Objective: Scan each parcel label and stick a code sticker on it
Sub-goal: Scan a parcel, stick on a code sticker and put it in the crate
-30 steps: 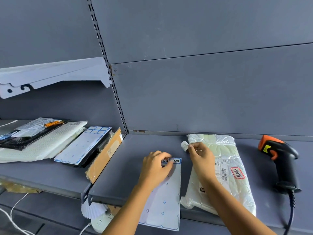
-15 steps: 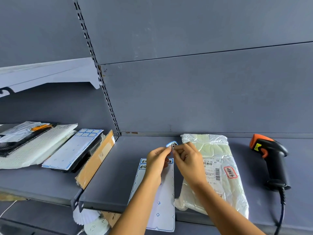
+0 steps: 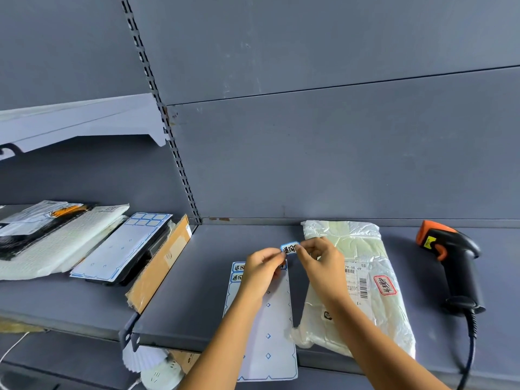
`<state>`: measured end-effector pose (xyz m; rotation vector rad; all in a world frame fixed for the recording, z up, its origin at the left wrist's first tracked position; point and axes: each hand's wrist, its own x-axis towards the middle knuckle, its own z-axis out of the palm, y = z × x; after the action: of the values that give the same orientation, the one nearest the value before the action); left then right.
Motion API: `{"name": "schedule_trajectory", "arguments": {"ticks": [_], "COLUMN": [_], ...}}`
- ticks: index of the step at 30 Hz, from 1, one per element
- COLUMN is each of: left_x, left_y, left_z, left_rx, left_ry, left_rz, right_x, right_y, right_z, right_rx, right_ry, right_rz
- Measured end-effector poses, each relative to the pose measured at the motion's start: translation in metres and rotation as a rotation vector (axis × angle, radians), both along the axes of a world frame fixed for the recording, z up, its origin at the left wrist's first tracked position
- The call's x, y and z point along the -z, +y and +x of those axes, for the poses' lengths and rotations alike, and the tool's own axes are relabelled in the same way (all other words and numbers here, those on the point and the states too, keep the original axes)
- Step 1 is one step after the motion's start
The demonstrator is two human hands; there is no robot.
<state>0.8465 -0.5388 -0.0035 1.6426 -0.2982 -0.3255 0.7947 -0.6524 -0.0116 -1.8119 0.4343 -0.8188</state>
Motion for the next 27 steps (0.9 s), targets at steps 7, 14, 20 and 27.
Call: {"name": "schedule_trajectory", "arguments": {"ticks": [7,14,20,27], "left_x": [0.003,0.001,0.003,0.014], "left_y": [-0.013,-0.058,-0.099,-0.119], "left_z": [-0.002,-0.016,-0.033,-0.046], "left_rx": [0.013,0.264,0.460,0.418], "left_ry": [-0.251,-0.745,-0.945,-1.142], "left_rz": [0.031,0.373,0.604,0.826], "right_x": [-0.012,-0.019,-0.008,-0.005], "right_y": [-0.030,-0.107,-0.122,-0.127], "right_z": [-0.012,-0.062,-0.077,-0.078], "right_rx": [0.234,0.426,0.432,0.428], "right_ry": [-0.005,0.302,0.427,0.474], "right_rz": [0.081,-0.046,-0.076,-0.064]}}
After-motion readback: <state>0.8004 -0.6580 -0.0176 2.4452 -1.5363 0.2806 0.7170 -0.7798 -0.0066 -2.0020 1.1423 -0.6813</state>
